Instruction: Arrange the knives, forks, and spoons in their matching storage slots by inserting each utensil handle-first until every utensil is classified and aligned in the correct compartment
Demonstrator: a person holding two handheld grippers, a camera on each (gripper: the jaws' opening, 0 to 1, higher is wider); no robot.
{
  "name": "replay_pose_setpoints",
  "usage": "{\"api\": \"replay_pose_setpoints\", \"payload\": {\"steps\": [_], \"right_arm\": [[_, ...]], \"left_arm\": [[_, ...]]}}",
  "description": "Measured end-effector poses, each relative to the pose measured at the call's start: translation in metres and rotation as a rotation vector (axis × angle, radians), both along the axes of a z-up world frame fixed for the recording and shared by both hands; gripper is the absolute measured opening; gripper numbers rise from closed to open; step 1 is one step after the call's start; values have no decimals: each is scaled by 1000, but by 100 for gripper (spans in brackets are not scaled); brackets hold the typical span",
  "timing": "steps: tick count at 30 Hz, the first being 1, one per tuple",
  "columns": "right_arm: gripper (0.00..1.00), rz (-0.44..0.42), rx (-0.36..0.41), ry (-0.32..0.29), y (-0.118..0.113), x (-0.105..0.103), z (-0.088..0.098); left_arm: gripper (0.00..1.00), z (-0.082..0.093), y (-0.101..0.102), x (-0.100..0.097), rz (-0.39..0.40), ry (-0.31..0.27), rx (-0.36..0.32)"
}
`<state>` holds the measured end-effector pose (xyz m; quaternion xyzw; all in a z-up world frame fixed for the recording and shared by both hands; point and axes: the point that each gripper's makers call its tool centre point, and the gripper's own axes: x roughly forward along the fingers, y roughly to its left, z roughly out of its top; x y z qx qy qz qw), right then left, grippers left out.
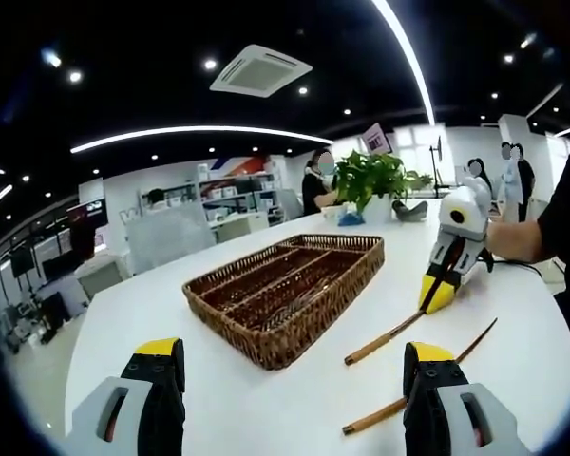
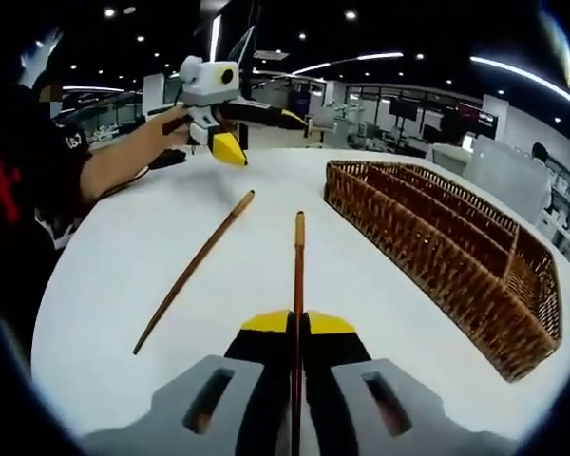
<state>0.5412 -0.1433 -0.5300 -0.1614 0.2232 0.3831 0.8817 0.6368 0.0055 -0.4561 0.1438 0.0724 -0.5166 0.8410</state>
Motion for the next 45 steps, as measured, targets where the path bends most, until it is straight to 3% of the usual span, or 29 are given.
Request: {"api": "replay_pose_setpoints", "payload": {"steps": [15,23,32,38,45], "right_arm": [[0,-3,31,19,-5,-6,10],[0,-26,77,-27,-11,-5,33],[0,-145,126,-83,-43,6,59],[0,-298,138,-134,-76,19,72],[0,-468,100,-141,-116,29,70]], "left_arm": [[100,1,0,0,1,-3,0],[100,1,0,1,3,-4,0],[100,-1,-1,0,2,-1,4],[100,-1,-1,0,1,0,4],[100,-1,-1,1,1,0,3]]}}
